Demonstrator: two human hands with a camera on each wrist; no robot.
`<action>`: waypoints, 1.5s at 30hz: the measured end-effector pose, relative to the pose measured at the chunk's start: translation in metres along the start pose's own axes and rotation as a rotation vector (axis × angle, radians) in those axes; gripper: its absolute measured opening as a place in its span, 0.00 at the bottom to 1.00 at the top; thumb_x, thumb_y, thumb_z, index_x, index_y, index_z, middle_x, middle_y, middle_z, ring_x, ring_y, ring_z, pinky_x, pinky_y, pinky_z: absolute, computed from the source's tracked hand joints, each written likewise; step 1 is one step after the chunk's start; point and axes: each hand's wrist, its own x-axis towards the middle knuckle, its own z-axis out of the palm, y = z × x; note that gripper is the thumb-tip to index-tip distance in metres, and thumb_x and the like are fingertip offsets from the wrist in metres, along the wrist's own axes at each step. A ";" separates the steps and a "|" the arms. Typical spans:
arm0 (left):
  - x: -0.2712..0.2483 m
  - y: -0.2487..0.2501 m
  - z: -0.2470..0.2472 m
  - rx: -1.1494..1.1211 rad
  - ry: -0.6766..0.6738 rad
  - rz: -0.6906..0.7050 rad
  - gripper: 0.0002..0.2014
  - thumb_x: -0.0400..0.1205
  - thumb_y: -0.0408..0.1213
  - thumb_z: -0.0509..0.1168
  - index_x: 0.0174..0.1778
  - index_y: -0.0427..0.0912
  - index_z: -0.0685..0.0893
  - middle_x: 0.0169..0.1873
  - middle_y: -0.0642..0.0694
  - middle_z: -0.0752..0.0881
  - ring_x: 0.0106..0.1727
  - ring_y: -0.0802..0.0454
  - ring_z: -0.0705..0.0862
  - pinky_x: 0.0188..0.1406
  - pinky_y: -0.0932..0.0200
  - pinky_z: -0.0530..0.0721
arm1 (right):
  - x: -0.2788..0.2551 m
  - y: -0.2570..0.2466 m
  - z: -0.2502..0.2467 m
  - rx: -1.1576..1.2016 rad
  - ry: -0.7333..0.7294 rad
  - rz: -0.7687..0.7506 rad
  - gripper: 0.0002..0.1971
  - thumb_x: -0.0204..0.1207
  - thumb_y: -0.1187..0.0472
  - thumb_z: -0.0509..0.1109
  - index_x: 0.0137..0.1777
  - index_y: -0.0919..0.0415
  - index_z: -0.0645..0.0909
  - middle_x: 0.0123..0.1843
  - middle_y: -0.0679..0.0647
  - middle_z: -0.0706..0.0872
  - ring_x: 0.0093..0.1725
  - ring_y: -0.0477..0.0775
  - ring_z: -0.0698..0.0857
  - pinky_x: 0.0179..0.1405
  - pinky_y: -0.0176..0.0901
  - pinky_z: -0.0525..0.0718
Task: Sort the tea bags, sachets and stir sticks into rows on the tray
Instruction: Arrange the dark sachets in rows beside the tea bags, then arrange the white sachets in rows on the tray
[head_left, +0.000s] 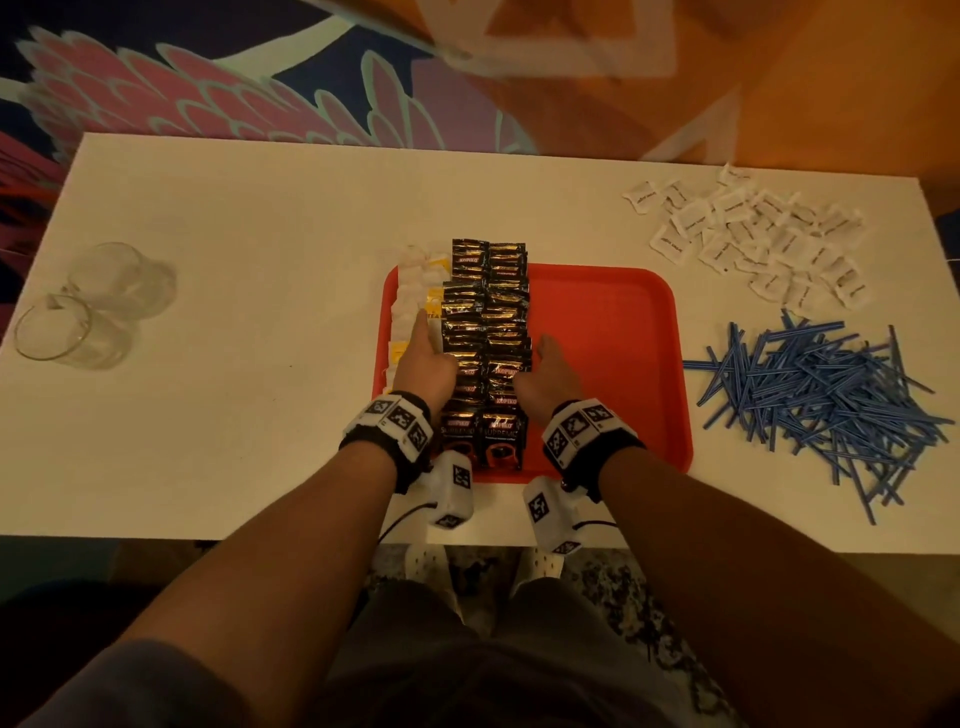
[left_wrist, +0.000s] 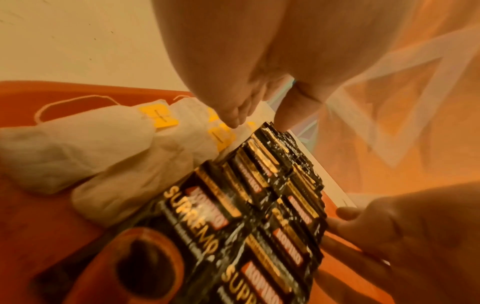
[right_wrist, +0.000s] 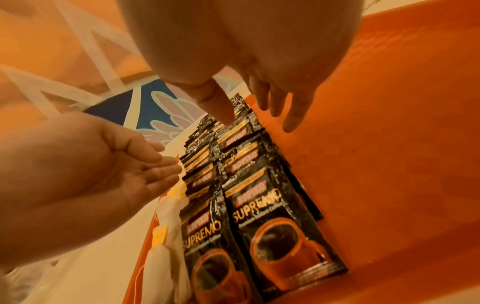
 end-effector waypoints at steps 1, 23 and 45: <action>0.004 0.004 -0.001 -0.017 -0.034 -0.010 0.35 0.76 0.28 0.60 0.77 0.64 0.68 0.59 0.55 0.84 0.54 0.48 0.87 0.60 0.34 0.86 | 0.002 0.000 0.001 0.015 -0.012 0.000 0.23 0.77 0.67 0.66 0.71 0.51 0.68 0.57 0.50 0.84 0.49 0.49 0.84 0.44 0.47 0.86; 0.012 0.030 -0.010 0.248 0.128 0.184 0.25 0.85 0.25 0.60 0.79 0.45 0.71 0.72 0.48 0.77 0.69 0.56 0.76 0.68 0.65 0.71 | -0.046 0.025 -0.050 -0.024 0.144 0.060 0.26 0.79 0.65 0.65 0.77 0.53 0.69 0.74 0.51 0.77 0.56 0.47 0.78 0.37 0.29 0.73; 0.150 0.145 0.343 1.270 -0.155 0.346 0.34 0.82 0.56 0.67 0.81 0.47 0.67 0.82 0.35 0.59 0.80 0.29 0.60 0.76 0.37 0.70 | 0.010 0.152 -0.264 0.036 0.107 0.008 0.08 0.81 0.66 0.65 0.54 0.53 0.81 0.50 0.44 0.81 0.52 0.45 0.80 0.44 0.22 0.74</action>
